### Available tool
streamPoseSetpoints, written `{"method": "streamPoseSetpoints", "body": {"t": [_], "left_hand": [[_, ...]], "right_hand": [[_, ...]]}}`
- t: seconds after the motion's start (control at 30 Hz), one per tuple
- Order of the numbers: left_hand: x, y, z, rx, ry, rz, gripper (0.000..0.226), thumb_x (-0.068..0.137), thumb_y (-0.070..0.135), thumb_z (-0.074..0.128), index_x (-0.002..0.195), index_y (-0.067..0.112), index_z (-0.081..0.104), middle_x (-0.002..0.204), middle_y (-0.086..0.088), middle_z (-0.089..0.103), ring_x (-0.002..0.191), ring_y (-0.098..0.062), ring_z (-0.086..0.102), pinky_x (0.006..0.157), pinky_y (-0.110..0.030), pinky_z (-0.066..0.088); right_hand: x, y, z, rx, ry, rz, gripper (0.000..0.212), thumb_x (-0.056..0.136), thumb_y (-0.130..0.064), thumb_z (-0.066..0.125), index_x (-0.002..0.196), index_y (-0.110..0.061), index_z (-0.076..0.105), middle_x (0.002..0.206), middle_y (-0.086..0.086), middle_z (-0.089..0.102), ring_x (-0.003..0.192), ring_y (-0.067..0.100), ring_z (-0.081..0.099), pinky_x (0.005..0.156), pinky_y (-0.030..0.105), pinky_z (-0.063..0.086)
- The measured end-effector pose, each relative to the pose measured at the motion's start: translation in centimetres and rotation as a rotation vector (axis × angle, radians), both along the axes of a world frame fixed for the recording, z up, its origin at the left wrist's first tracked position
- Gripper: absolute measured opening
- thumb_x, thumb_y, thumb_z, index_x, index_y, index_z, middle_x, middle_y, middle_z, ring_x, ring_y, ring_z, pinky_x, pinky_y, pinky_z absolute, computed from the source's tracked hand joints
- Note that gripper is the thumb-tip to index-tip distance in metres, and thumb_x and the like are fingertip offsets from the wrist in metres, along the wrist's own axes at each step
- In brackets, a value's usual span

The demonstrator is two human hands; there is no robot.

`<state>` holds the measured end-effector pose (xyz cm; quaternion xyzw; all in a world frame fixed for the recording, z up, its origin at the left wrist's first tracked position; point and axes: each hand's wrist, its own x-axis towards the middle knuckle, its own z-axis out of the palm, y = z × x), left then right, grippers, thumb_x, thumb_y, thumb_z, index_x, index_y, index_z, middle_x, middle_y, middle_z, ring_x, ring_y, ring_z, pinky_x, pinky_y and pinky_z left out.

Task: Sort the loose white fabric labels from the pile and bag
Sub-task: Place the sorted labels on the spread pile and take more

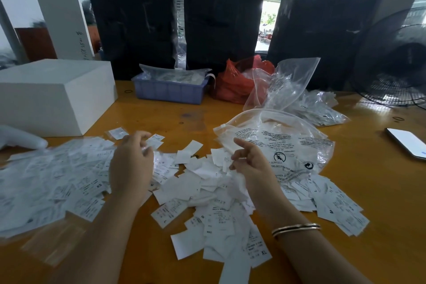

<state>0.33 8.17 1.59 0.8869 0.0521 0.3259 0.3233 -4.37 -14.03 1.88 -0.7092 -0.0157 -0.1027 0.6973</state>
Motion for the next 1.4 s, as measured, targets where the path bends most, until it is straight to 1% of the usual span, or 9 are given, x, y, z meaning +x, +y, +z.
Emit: {"method": "streamPoseSetpoints", "body": {"t": [0.17,0.3,0.4,0.63,0.83,0.97,1.07,1.27,1.4], "left_hand": [[-0.4,-0.5,0.0,0.363,0.101,0.045,0.03,0.09,0.022,0.062,0.119,0.02,0.062,0.126,-0.006,0.058,0.115,-0.026,0.05,0.088,-0.037,0.041],[-1.9,-3.4,0.9,-0.056,0.129,-0.628,0.032,0.088,0.056,0.053,0.1,0.029,0.067,0.099,0.014,0.067,0.094,-0.001,0.06,0.076,-0.017,0.043],[-2.7,-5.4,0.4,-0.186,0.326,-0.813,0.056,0.07,0.081,0.04,0.096,0.039,0.065,0.094,0.019,0.069,0.09,0.002,0.062,0.073,-0.013,0.046],[-2.4,-6.3,-0.2,-0.297,0.283,-0.78,0.002,0.083,0.034,0.068,0.084,0.035,0.067,0.081,0.026,0.067,0.081,0.007,0.061,0.065,-0.003,0.044],[-1.8,-5.4,0.1,-0.602,0.191,-0.565,0.006,0.089,0.019,0.062,0.083,0.02,0.065,0.075,0.013,0.071,0.073,0.0,0.066,0.062,-0.011,0.048],[-1.3,-4.4,0.4,-0.7,0.153,-0.403,0.008,0.091,0.025,0.06,0.084,0.02,0.062,0.072,0.009,0.068,0.074,-0.008,0.064,0.062,-0.02,0.046],[-1.1,-4.1,0.5,-0.692,0.126,-0.356,0.01,0.091,0.03,0.061,0.089,0.021,0.059,0.08,0.008,0.069,0.078,-0.007,0.064,0.063,-0.02,0.045],[-1.1,-4.1,0.2,-0.725,0.143,-0.434,0.007,0.089,0.025,0.063,0.088,0.032,0.065,0.087,0.012,0.066,0.088,-0.008,0.062,0.07,-0.022,0.049],[-1.2,-4.2,0.1,-0.637,0.131,-0.513,0.013,0.088,0.025,0.065,0.093,0.037,0.064,0.09,0.01,0.067,0.086,-0.007,0.062,0.069,-0.018,0.05]], "right_hand": [[-0.2,0.3,-0.2,0.347,0.066,0.006,0.04,0.083,0.01,0.061,0.11,-0.019,0.061,0.071,0.0,0.063,0.089,0.02,0.071,0.073,0.024,0.056],[-0.1,1.0,0.0,0.509,0.067,0.004,0.042,0.076,0.001,0.069,0.111,-0.021,0.063,0.077,0.004,0.052,0.091,0.024,0.053,0.101,0.044,0.043],[0.0,1.3,0.2,0.61,0.063,0.032,0.05,0.065,-0.007,0.073,0.113,-0.021,0.064,0.08,0.006,0.055,0.078,0.023,0.051,0.082,0.033,0.048],[0.5,1.8,0.0,0.635,0.033,0.103,0.052,0.071,0.001,0.068,0.117,-0.019,0.058,0.071,0.0,0.063,0.074,0.011,0.063,0.078,0.025,0.05],[0.9,1.9,-0.1,0.23,-0.028,-0.003,0.042,0.086,0.0,0.062,0.121,-0.023,0.055,0.078,-0.005,0.065,0.075,0.008,0.063,0.078,0.024,0.053],[1.1,1.8,-0.9,-0.751,-0.169,-0.118,0.038,0.092,-0.014,0.054,0.127,-0.029,0.053,0.12,-0.013,0.059,0.109,0.004,0.052,0.099,0.026,0.039],[1.0,2.1,-1.8,-1.187,-0.25,-0.026,0.041,0.092,-0.028,0.047,0.132,-0.03,0.05,0.132,-0.012,0.055,0.126,0.01,0.042,0.104,0.029,0.017],[0.9,2.1,-1.6,-1.263,-0.333,-0.15,0.03,0.097,-0.034,0.042,0.109,-0.027,0.069,0.101,-0.01,0.07,0.1,0.011,0.058,0.089,0.025,0.016],[0.5,1.5,-1.2,-0.82,-0.199,-0.172,0.023,0.095,-0.03,0.052,0.09,-0.02,0.071,0.076,-0.012,0.063,0.064,-0.001,0.052,0.071,0.022,0.034]]}}
